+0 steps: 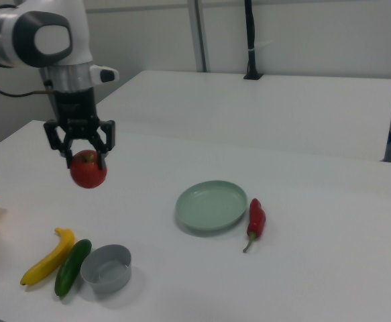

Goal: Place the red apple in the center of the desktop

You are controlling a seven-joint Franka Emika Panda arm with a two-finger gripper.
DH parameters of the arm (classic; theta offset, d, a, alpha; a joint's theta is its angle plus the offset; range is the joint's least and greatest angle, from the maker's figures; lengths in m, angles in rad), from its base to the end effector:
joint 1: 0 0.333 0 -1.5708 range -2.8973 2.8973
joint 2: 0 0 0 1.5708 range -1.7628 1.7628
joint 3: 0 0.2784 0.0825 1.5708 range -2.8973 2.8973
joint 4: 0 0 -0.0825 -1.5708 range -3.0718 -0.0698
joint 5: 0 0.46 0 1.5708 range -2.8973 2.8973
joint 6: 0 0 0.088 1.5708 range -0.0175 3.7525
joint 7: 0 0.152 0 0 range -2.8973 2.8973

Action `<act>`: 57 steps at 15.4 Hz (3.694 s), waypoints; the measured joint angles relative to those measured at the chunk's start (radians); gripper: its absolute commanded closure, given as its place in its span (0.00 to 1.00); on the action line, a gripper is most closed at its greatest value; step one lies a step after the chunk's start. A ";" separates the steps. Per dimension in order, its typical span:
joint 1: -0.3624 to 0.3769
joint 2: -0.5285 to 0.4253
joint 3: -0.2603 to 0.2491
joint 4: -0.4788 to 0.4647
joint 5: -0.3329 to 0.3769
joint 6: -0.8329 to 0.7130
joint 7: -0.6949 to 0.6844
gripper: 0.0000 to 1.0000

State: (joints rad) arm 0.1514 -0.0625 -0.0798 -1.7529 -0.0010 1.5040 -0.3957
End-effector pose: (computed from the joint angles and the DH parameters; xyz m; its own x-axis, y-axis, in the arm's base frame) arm 0.5884 0.0414 0.4772 0.8766 0.4503 -0.1696 0.4440 -0.8929 -0.0752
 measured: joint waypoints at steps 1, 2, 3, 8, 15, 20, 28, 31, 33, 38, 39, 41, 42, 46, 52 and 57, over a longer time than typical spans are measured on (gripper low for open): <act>0.000 0.038 0.000 0.036 0.003 0.000 0.027 0.88; 0.000 0.074 0.000 0.070 0.011 0.005 0.050 0.88; 0.000 0.109 0.000 0.102 0.021 0.018 0.071 0.88; -0.002 0.243 -0.003 0.156 0.030 0.214 0.193 0.87; 0.017 0.447 0.000 0.158 0.030 0.466 0.293 0.86; 0.038 0.539 0.001 0.164 0.030 0.543 0.321 0.68; 0.039 0.548 0.001 0.172 0.030 0.551 0.322 0.00; 0.040 0.548 0.001 0.173 0.030 0.551 0.322 0.00; 0.040 0.538 0.001 0.180 0.030 0.551 0.322 0.00; 0.040 0.368 0.000 0.183 0.030 0.425 0.328 0.00; 0.038 0.318 -0.001 0.183 0.030 0.371 0.340 0.00; 0.035 0.223 -0.007 0.183 0.030 0.281 0.379 0.00; 0.034 0.180 -0.010 0.183 0.030 0.243 0.407 0.00; 0.033 0.059 -0.012 0.181 0.030 0.120 0.545 0.00; 0.033 0.000 -0.012 0.167 0.030 0.008 0.590 0.00; 0.030 0.007 -0.012 0.135 0.030 0.112 0.535 0.00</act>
State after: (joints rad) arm 0.1812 -0.0558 -0.0917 -1.6183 0.0291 1.6161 0.1395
